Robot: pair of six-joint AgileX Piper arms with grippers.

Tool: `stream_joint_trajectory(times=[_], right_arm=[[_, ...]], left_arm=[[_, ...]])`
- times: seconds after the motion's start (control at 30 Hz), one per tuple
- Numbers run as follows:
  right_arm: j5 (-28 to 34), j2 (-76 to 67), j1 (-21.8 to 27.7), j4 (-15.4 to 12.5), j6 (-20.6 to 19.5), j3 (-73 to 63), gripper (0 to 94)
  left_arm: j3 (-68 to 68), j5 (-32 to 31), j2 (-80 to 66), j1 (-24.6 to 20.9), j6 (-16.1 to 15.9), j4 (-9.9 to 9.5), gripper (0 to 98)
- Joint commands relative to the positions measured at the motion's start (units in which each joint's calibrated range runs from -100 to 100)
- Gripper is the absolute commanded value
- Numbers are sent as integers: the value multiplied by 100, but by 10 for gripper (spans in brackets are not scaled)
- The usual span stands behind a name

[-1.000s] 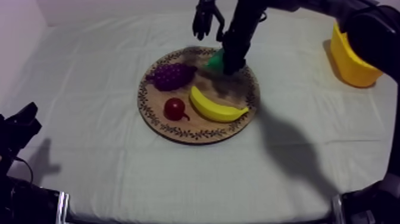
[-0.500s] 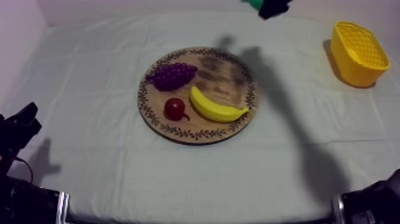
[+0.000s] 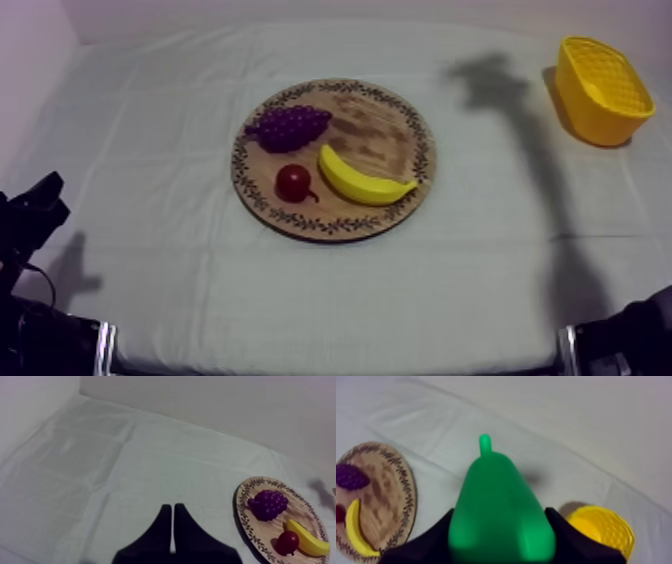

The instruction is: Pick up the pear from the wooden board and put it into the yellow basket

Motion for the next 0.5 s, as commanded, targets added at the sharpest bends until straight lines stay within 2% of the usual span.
stream_joint_trajectory(times=[0.0,0.23,0.47], right_arm=[[-227,37,305,57,-130,94,274],[-739,417,787,258,-461,349,305],[-1344,806,1074,366,-545,819,322]], left_arm=[[5,-1,0,1,-2,1,1],[5,-1,0,1,0,1,1],[5,-1,0,1,-2,1,1]])
